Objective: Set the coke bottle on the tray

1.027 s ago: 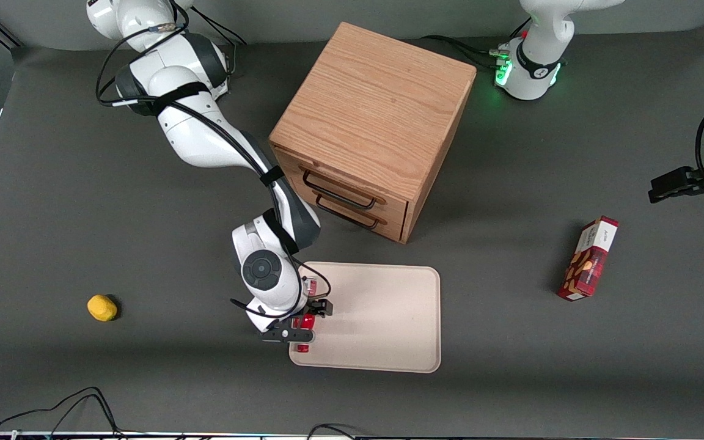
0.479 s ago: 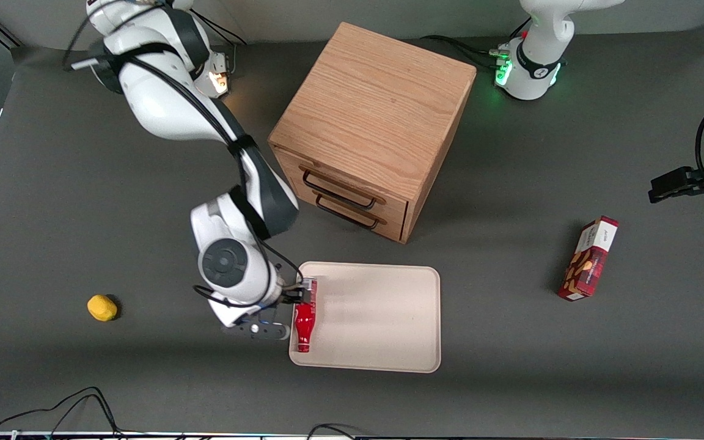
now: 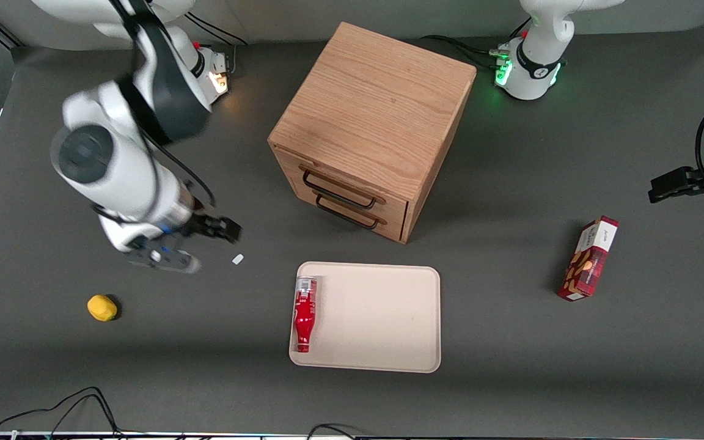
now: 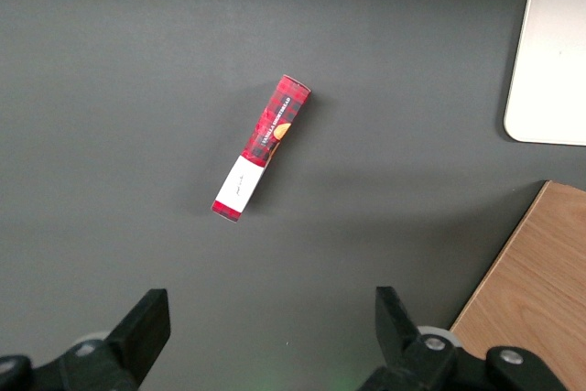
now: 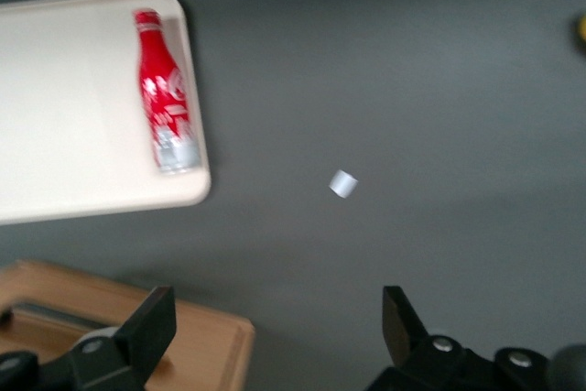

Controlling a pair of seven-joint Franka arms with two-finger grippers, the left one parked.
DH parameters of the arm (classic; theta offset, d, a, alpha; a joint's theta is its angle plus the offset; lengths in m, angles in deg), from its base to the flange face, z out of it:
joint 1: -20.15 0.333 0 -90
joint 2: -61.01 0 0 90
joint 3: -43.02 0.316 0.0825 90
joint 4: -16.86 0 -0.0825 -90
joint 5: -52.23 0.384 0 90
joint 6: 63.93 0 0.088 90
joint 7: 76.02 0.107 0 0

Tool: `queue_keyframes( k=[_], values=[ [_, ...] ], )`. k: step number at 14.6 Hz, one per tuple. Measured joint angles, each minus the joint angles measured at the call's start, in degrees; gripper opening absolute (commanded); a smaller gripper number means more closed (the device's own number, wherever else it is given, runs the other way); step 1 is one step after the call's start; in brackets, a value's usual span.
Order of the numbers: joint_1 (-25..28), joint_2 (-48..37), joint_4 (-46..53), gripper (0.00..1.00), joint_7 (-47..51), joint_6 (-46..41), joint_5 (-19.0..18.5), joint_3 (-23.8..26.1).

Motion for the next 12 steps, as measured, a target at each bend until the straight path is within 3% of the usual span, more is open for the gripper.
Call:
queue_keyframes(
  k=[4, 8, 12],
  values=[
    [-7.59, -11.72, -5.61, 1.00, -14.80, -8.75, -0.84, -0.16],
    [-15.80, -15.73, -6.16, 1.00, -25.21, -10.96, -0.85, -0.41],
    [-16.77, -15.97, -5.27, 1.00, -28.11, -13.22, -2.26, -0.69]
  ],
)
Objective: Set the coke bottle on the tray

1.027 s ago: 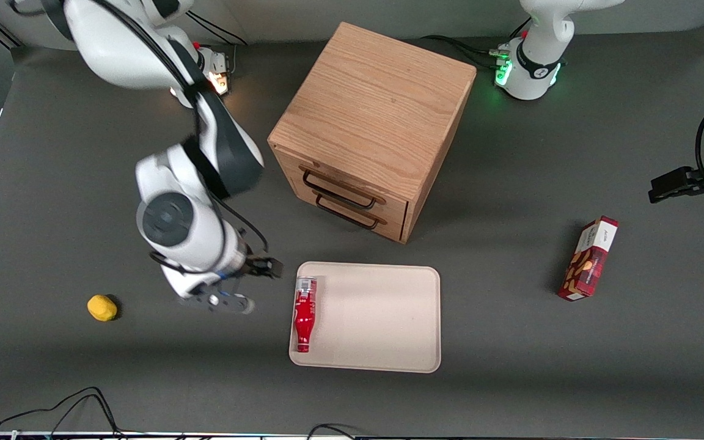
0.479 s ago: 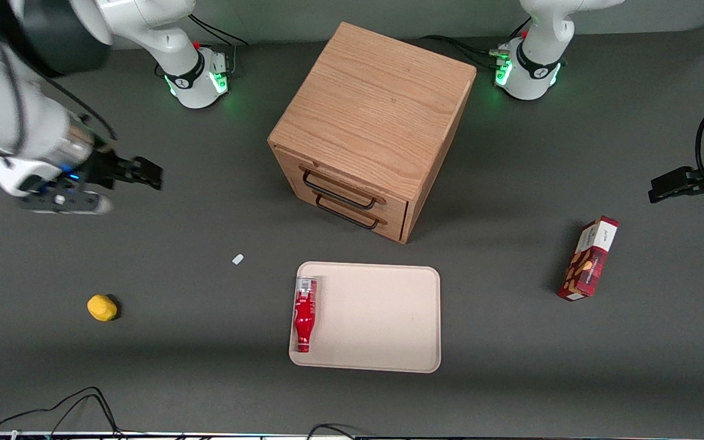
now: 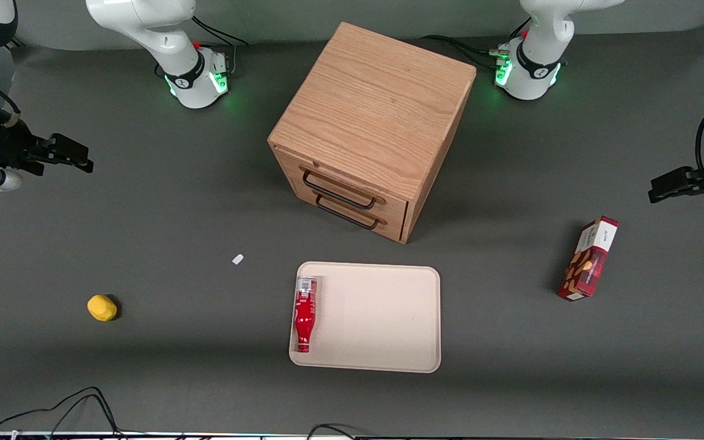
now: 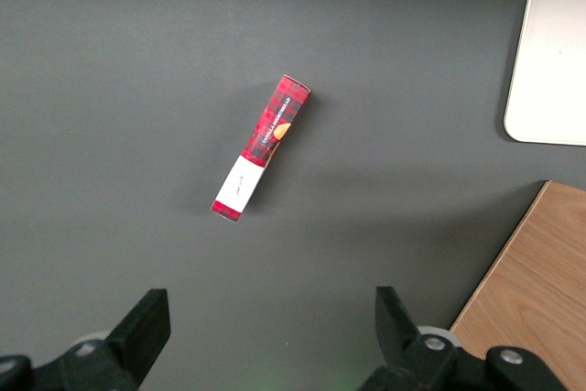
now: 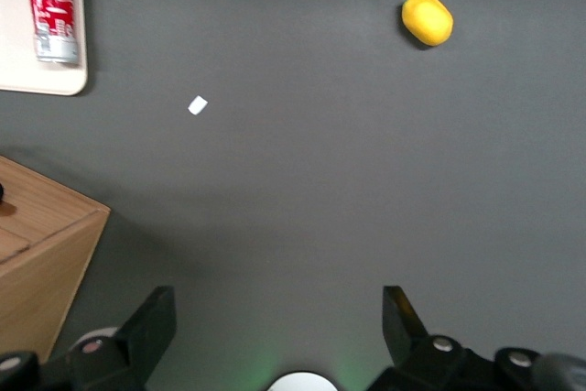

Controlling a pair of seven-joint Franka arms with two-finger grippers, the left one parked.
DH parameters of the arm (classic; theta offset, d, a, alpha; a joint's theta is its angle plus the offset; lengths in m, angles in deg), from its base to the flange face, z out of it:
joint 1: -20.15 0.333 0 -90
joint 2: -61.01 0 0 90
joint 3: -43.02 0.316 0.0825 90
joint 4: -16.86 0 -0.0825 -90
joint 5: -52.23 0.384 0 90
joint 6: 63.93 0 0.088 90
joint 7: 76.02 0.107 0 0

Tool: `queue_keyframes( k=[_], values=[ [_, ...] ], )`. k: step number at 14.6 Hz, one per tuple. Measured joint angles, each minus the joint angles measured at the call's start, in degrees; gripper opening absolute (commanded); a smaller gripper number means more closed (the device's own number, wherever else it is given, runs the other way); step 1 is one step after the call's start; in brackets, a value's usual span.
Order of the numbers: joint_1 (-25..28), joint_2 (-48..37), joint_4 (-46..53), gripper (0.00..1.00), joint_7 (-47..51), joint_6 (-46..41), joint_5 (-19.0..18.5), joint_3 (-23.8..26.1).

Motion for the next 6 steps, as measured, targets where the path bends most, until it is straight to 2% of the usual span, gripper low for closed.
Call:
queue_keyframes(
  k=[6],
  values=[
    [1.45, 0.02, 0.00, 1.00, -0.06, -0.94, -0.53, -0.86]
  ],
)
